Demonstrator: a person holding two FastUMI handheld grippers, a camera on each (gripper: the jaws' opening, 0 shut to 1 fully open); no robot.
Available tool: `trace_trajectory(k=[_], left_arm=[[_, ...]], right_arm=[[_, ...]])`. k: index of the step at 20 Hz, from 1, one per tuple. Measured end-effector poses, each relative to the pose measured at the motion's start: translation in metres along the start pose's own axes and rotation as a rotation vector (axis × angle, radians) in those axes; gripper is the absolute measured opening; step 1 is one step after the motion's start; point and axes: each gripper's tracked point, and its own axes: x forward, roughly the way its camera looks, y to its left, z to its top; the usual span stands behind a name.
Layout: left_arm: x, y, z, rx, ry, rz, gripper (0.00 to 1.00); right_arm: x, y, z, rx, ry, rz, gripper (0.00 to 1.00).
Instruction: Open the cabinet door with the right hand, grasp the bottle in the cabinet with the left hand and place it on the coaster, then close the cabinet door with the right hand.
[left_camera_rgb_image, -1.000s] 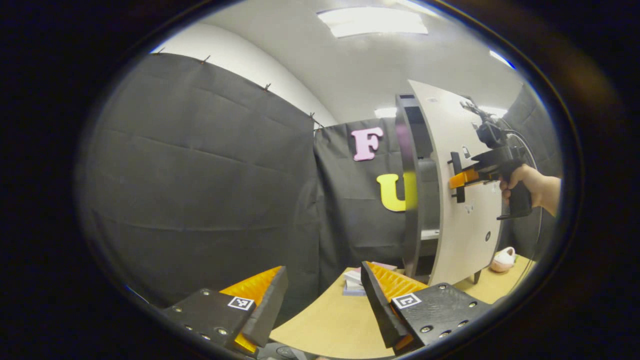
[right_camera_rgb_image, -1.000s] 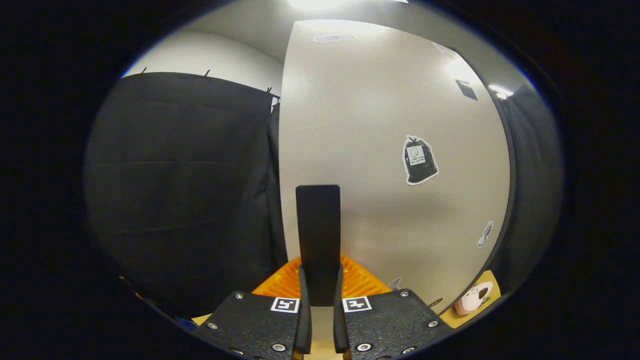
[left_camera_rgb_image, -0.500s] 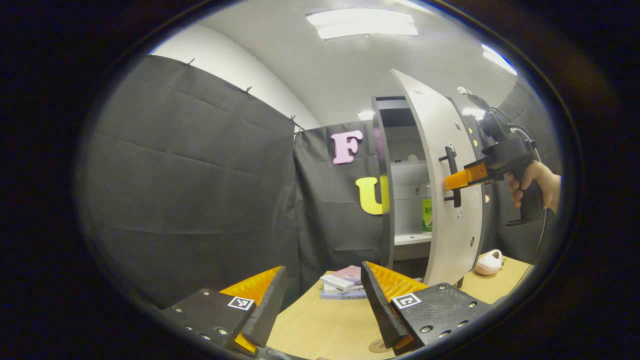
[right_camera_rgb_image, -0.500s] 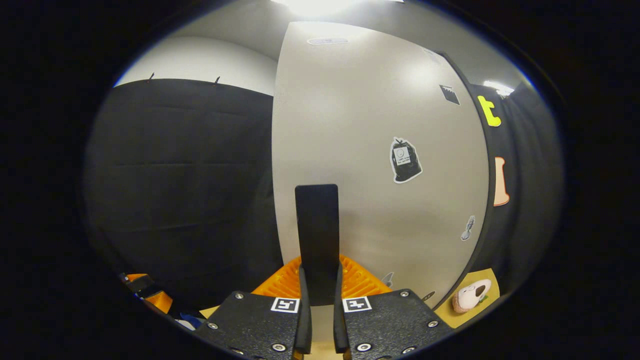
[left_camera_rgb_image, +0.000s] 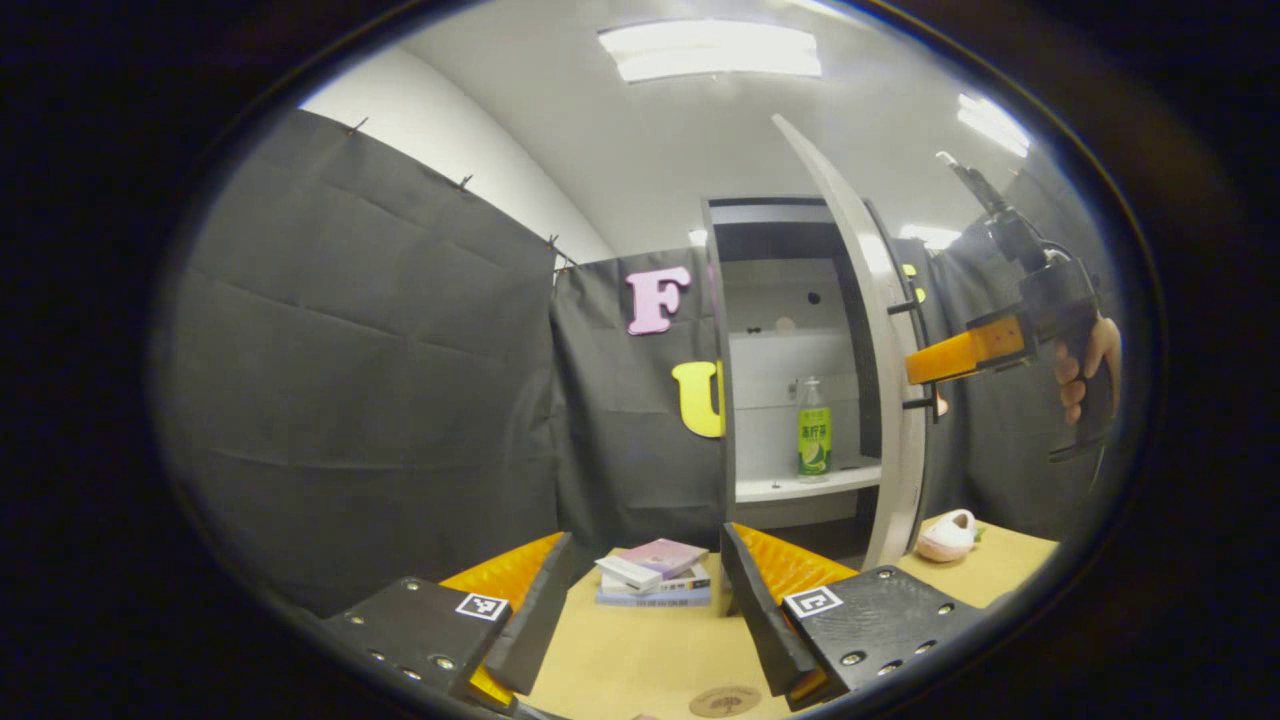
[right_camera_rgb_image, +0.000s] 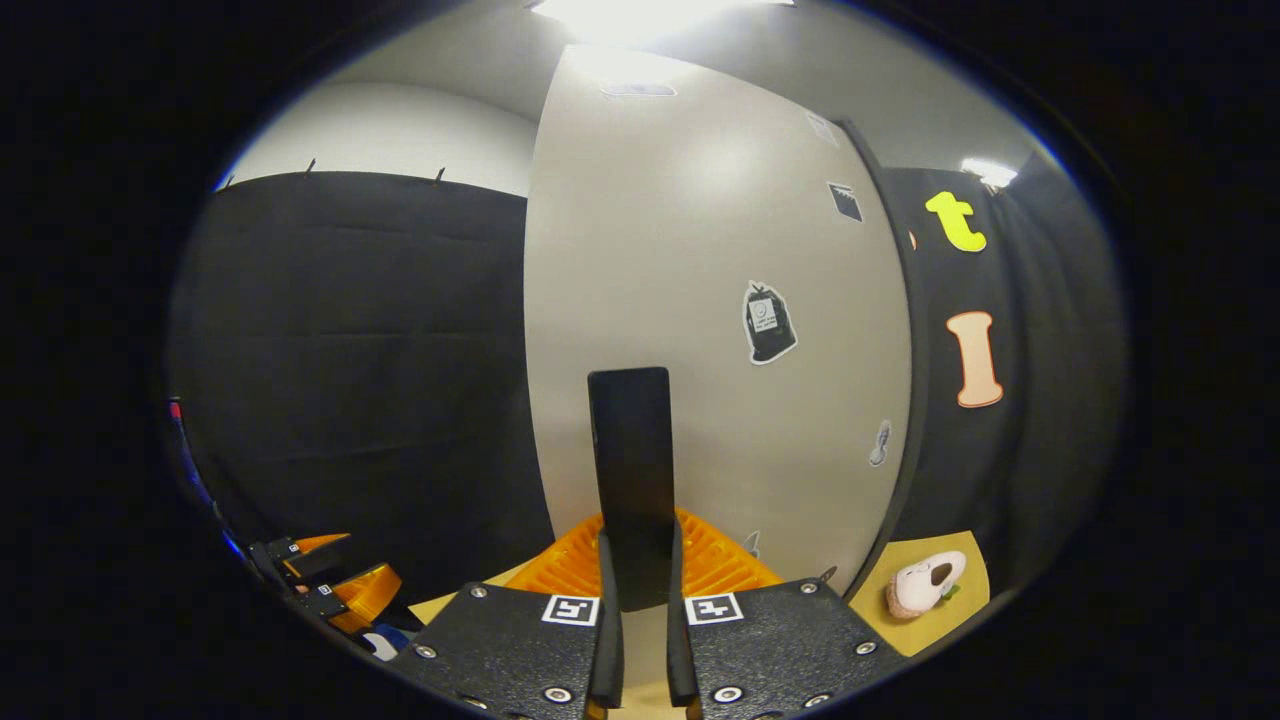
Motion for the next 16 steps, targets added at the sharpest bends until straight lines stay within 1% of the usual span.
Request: trace_trajectory(k=[7,8,9,14,15,16], left_arm=[[0.01,-0.047,0.001,-0.015,-0.002,-0.078,0.89],[0.011,-0.055,0.001,-0.014,-0.003,-0.091,0.89],[0.012,-0.062,0.001,-0.013,-0.004,-0.103,0.89],[0.018,-0.089,0.002,-0.024,-0.002,-0.153,0.89],[0.016,-0.095,0.001,-0.023,-0.002,-0.16,0.84],[0.014,-0.099,0.001,-0.02,-0.001,-0.166,0.89]], right_arm=[[-0.017,-0.014,0.001,0.006,-0.005,-0.04,0.17],[-0.021,-0.016,0.001,0.006,-0.005,-0.047,0.15],[-0.024,-0.018,0.001,0.004,-0.004,-0.055,0.17],[-0.036,-0.029,0.004,0.016,-0.005,-0.112,0.16],[-0.039,-0.032,0.005,0.016,-0.008,-0.123,0.16],[-0.04,-0.035,0.004,0.015,-0.008,-0.134,0.16]])
